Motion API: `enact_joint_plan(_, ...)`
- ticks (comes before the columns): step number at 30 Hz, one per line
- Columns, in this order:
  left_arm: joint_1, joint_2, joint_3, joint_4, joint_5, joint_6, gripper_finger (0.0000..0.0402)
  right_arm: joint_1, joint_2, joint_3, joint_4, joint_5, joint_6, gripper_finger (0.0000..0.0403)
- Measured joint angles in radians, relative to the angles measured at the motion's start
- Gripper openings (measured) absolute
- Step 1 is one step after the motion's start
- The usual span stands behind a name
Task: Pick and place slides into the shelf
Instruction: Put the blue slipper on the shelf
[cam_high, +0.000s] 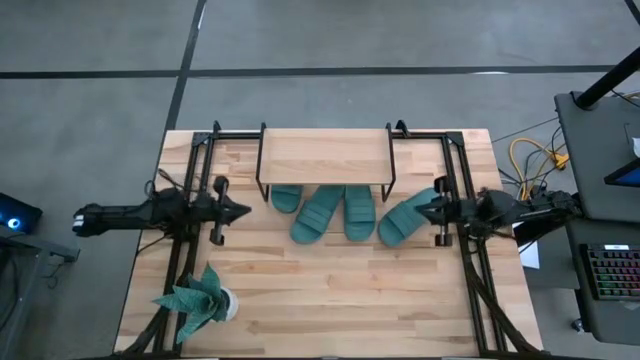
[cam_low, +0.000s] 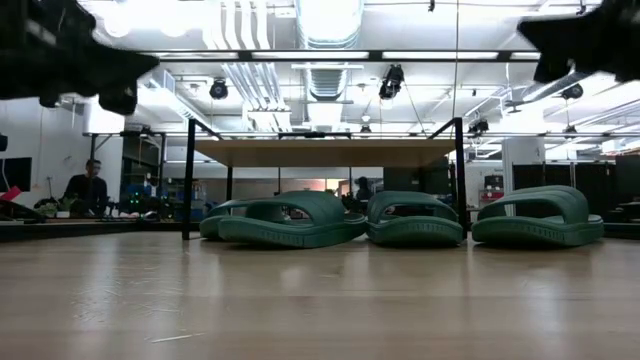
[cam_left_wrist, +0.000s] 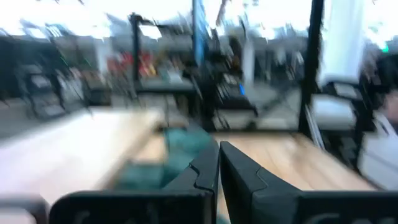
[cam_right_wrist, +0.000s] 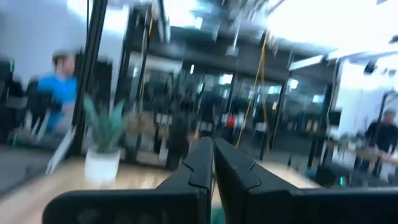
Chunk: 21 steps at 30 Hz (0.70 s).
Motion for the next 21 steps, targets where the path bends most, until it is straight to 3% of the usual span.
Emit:
enact_joint_plan(7,0.000,0.026,0.000,0.305,0.017,0.010,0.0000,0.000,0.031,0.004,0.074,-0.154,-0.108,0.0009)
enact_joint_plan(10,0.000,0.064,0.011,0.339,0.095,0.041,0.0002,0.000,0.075,0.036,0.073,-0.166,-0.053,0.0009)
enact_joint_plan(12,-0.001,0.103,0.018,0.335,0.128,0.041,0.0012,0.001,0.130,0.061,0.065,-0.227,-0.011,0.0009)
enact_joint_plan(17,-0.001,0.237,0.048,0.387,0.145,0.065,0.0072,0.002,0.332,0.155,0.055,-0.247,-0.043,0.0015)
enact_joint_plan(21,-0.001,0.331,0.070,0.471,0.233,0.063,0.0133,0.007,0.505,0.283,-0.073,-0.266,-0.127,0.0043)
